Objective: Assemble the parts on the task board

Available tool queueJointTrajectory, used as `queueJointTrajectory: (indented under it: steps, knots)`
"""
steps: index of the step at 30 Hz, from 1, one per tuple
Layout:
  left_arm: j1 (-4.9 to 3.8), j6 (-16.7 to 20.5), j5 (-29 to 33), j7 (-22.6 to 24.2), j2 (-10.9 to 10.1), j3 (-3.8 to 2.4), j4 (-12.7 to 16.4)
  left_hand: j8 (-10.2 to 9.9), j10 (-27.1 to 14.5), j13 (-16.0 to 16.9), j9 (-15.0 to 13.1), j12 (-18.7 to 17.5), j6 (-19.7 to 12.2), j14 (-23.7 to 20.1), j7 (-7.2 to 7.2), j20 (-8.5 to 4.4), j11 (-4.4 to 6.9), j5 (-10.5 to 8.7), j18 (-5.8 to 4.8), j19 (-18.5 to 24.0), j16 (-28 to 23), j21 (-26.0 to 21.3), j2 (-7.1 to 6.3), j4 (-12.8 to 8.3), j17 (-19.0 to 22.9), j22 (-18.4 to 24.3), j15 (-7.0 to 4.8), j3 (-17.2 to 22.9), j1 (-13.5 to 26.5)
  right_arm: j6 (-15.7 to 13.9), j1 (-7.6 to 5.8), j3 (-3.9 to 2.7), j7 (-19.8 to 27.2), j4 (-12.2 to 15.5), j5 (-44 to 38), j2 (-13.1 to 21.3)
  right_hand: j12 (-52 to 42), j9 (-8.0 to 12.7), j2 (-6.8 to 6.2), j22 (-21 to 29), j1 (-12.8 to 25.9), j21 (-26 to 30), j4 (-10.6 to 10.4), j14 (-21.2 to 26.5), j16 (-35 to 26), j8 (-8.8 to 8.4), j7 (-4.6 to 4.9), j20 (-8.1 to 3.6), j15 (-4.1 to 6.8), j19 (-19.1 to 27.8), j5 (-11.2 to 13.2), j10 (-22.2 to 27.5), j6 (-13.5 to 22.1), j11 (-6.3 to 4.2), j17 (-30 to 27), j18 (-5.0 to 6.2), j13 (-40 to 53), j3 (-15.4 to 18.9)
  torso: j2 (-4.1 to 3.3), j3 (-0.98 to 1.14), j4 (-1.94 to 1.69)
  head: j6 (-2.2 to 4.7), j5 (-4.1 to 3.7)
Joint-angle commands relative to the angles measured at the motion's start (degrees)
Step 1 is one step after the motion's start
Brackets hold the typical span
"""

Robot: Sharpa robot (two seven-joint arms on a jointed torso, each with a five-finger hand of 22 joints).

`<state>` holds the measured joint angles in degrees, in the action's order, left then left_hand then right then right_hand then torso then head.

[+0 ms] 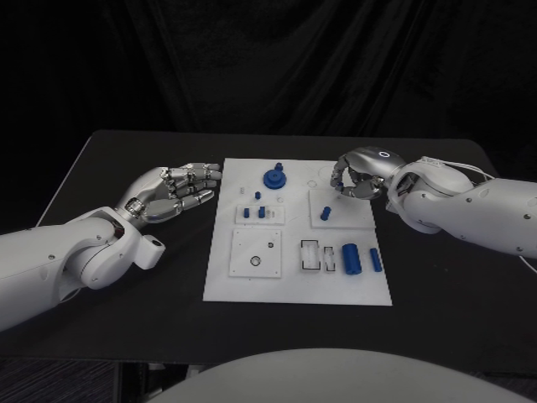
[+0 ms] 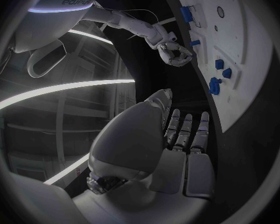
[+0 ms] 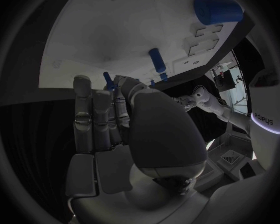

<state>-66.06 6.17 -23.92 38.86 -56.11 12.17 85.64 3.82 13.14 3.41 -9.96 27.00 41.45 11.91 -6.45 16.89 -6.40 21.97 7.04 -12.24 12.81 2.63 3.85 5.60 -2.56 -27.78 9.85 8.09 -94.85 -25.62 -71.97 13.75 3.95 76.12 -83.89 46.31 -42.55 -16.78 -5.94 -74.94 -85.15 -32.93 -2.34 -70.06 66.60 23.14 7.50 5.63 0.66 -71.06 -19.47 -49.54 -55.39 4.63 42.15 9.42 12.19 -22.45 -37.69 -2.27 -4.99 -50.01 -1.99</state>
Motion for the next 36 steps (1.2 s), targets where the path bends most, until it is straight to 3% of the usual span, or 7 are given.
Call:
queueJointTrajectory:
  steps: [1,10,20,28,36]
  knots:
    - [0.10,-0.8,0.4,1.2,0.1,-0.05,0.0,0.2,-0.5,-0.1,0.1,-0.2,-0.3,0.3,-0.14,-0.01,-0.02,-0.05,-1.10,-0.5,0.2,0.4,0.56,-0.3,0.0,0.1,0.17,0.1,0.2,-2.1,-1.04,-0.11,-0.7,1.0,0.2,0.5,0.5,-0.2,-0.02,-2.7,0.0,-0.4,0.3,-0.4,0.2,-0.16,-0.04,-0.31,-0.10,-0.1,0.3,-1.3,0.1,-0.97,0.1,0.04,-0.1,0.1,-0.04,-0.01,-0.04,0.01,-0.06]
    - [0.11,-1.1,0.4,0.5,0.3,-0.05,0.0,0.1,-0.9,-0.1,0.2,-0.4,-0.5,0.2,-0.19,-0.01,-0.06,-0.11,-1.32,-0.6,0.2,0.4,0.55,-0.4,0.0,0.3,0.24,0.0,0.3,-0.8,-2.88,-0.11,-2.4,6.3,0.2,2.5,1.0,-0.4,-0.13,-2.7,0.3,-0.6,0.3,-0.6,0.2,-0.51,0.01,-0.29,-0.14,-0.2,0.7,-1.6,0.5,-0.93,0.2,0.01,-0.2,-0.1,-0.08,-0.07,-0.02,0.01,0.32]
    - [0.28,-1.6,0.4,0.0,0.6,-0.05,-0.3,0.1,-1.3,-0.2,0.2,-0.6,-0.8,0.1,-0.25,-0.02,-0.14,-0.06,-1.55,-0.8,0.2,0.4,0.63,-0.4,0.0,0.2,0.34,0.1,0.4,1.9,-2.76,0.16,-2.6,14.4,-0.5,2.3,1.4,-0.6,-0.30,-2.7,0.4,-1.2,0.5,-1.2,0.6,-1.09,0.10,-0.29,-0.14,-0.5,1.2,-1.9,1.3,-0.90,0.8,-0.04,-0.2,-0.3,-0.01,-0.13,-0.07,0.01,0.87]
    - [0.62,-1.8,0.5,-0.3,0.7,-0.05,-0.3,0.1,-1.6,-0.2,0.2,-0.7,-0.9,0.2,-0.32,-0.02,-0.18,-0.05,-1.69,-1.0,0.3,0.5,0.72,-0.5,0.0,0.1,0.40,0.1,0.4,2.8,-1.84,0.23,-2.3,16.6,-2.0,-0.3,1.5,-0.6,-0.41,-2.7,0.3,-1.3,0.6,-1.4,0.6,-1.35,0.16,-0.29,-0.15,-0.6,1.3,-2.0,1.7,-0.87,0.9,-0.05,-0.2,-0.4,-0.02,-0.12,-0.08,0.01,1.50]
    - [0.95,-1.9,0.5,-0.6,0.8,-0.05,-0.2,0.1,-1.6,-0.2,0.2,-0.6,-0.9,0.2,-0.36,-0.02,-0.18,-0.06,-1.75,-1.2,0.4,0.5,0.76,-0.5,0.0,0.0,0.46,0.2,0.5,3.9,-0.09,0.24,-1.9,16.0,-4.4,-4.5,1.5,-0.7,-0.50,-2.7,0.3,-1.3,0.7,-1.4,0.6,-1.44,0.18,-0.29,-0.15,-0.6,1.4,-2.1,1.7,-0.86,0.9,-0.05,-0.2,-0.4,0.11,-0.22,-0.16,0.01,2.35]
